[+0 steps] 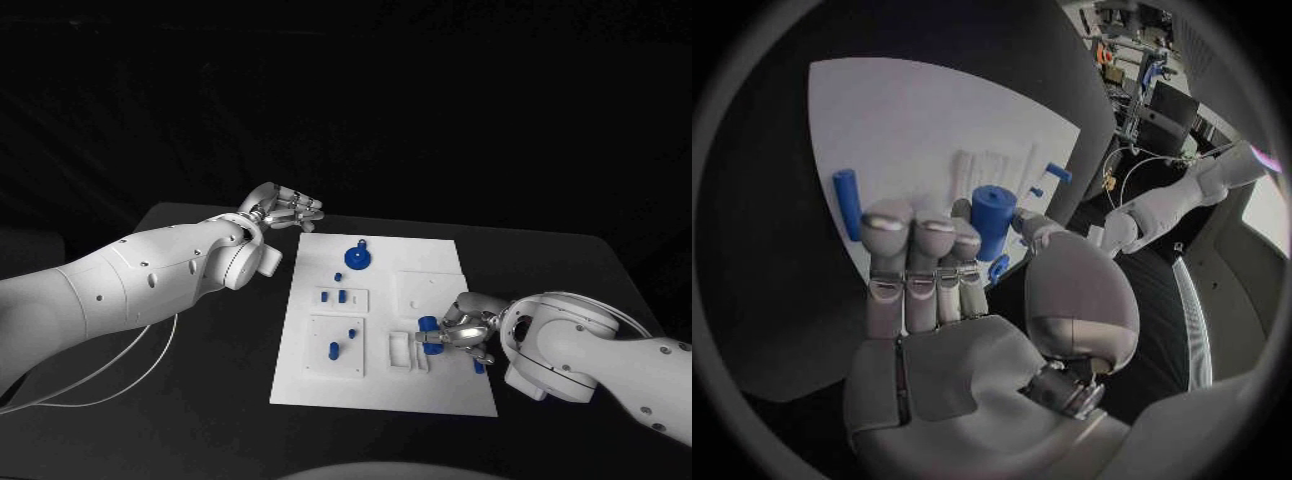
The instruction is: Assemble the parts on the task board
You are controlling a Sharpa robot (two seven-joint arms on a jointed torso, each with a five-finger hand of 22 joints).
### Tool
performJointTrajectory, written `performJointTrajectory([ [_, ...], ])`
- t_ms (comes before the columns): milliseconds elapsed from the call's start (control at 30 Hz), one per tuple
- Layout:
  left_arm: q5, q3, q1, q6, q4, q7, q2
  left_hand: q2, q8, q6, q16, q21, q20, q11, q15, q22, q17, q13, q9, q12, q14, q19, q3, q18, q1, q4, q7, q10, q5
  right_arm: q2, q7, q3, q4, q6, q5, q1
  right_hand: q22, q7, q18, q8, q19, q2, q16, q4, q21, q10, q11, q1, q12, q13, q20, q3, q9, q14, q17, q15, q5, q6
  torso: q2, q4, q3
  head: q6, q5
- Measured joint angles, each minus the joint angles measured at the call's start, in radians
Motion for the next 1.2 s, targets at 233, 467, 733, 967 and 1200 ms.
performJointTrajectory([
  [233, 0.000, 0.000, 0.000, 0.001, -0.001, -0.001, 0.001, 0.000, 0.000, 0.000, 0.000, 0.000, 0.000, 0.000, 0.000, 0.000, 0.000, 0.000, 0.000, 0.000, 0.000, 0.000, 0.000, 0.000, 0.000, 0.000, 0.000, 0.000, 0.000, 0.041, -0.001, -0.005, -0.015, 0.001, 0.026, 0.003, 0.001, 0.000, 0.000, 0.000, 0.000, -0.004, 0.000, -0.024, 0.000, 0.000, 0.000, -0.004, 0.000, 0.000, 0.000, 0.012, -0.005, 0.000, 0.000, 0.000, 0.008, 0.000, 0.000, 0.0005, -0.0001, -0.001, 0.001],
  [467, 0.000, 0.000, 0.000, 0.002, 0.001, -0.002, 0.002, 0.000, 0.000, 0.000, 0.000, 0.000, 0.000, 0.000, 0.000, 0.000, 0.000, 0.000, 0.000, 0.000, 0.000, 0.000, 0.000, 0.000, 0.000, 0.000, 0.000, 0.000, 0.000, 0.082, -0.003, -0.031, -0.035, 0.008, 0.035, 0.003, 0.001, 0.000, 0.000, -0.001, 0.000, 0.000, 0.000, -0.032, 0.000, 0.000, 0.000, -0.008, 0.000, -0.001, 0.000, 0.004, -0.005, 0.000, 0.000, 0.000, 0.008, 0.000, 0.001, 0.0008, 0.0000, -0.002, 0.005],
  [733, 0.000, 0.000, 0.000, 0.003, 0.002, -0.002, 0.001, 0.000, 0.000, 0.000, 0.000, 0.000, 0.000, 0.000, 0.000, 0.000, 0.000, 0.000, 0.000, 0.000, 0.000, 0.000, 0.000, 0.000, 0.000, 0.000, 0.000, 0.000, 0.000, 0.111, -0.006, -0.043, -0.055, 0.013, 0.033, 0.003, 0.001, 0.001, -0.001, -0.001, 0.000, 0.001, 0.000, -0.035, 0.000, 0.000, 0.000, -0.007, 0.000, -0.002, 0.000, 0.001, -0.006, 0.000, -0.001, 0.000, 0.012, 0.000, 0.001, 0.0004, 0.0011, -0.003, 0.008],
  [967, 0.000, 0.000, 0.000, 0.003, 0.003, -0.003, 0.001, 0.000, 0.000, -0.003, 0.000, 0.000, 0.000, 0.000, 0.000, -0.004, 0.000, 0.000, 0.000, 0.000, 0.000, 0.000, 0.000, 0.000, 0.000, 0.000, -0.003, 0.000, 0.000, 0.127, -0.009, -0.048, -0.067, 0.014, 0.025, 0.005, 0.001, 0.001, -0.001, -0.001, 0.000, 0.004, 0.000, -0.040, 0.000, 0.000, 0.000, -0.003, 0.000, -0.002, 0.000, -0.004, -0.009, 0.001, -0.001, 0.002, 0.016, 0.001, 0.001, -0.0005, 0.0011, -0.004, 0.010],
  [1200, 0.000, 0.000, 0.000, 0.003, 0.003, -0.004, 0.001, 0.000, 0.000, -0.003, 0.000, 0.000, 0.000, 0.000, 0.000, -0.004, 0.000, 0.000, 0.000, 0.000, 0.000, 0.000, 0.000, 0.000, 0.000, 0.000, -0.003, 0.000, 0.000, 0.137, -0.009, -0.049, -0.075, 0.013, 0.019, 0.006, 0.001, 0.003, -0.001, 0.002, 0.000, 0.006, 0.000, -0.043, 0.000, 0.002, -0.001, -0.005, 0.000, -0.004, 0.000, -0.007, -0.011, 0.002, -0.001, 0.002, 0.007, 0.002, 0.000, -0.0005, 0.0010, -0.004, 0.012],
])
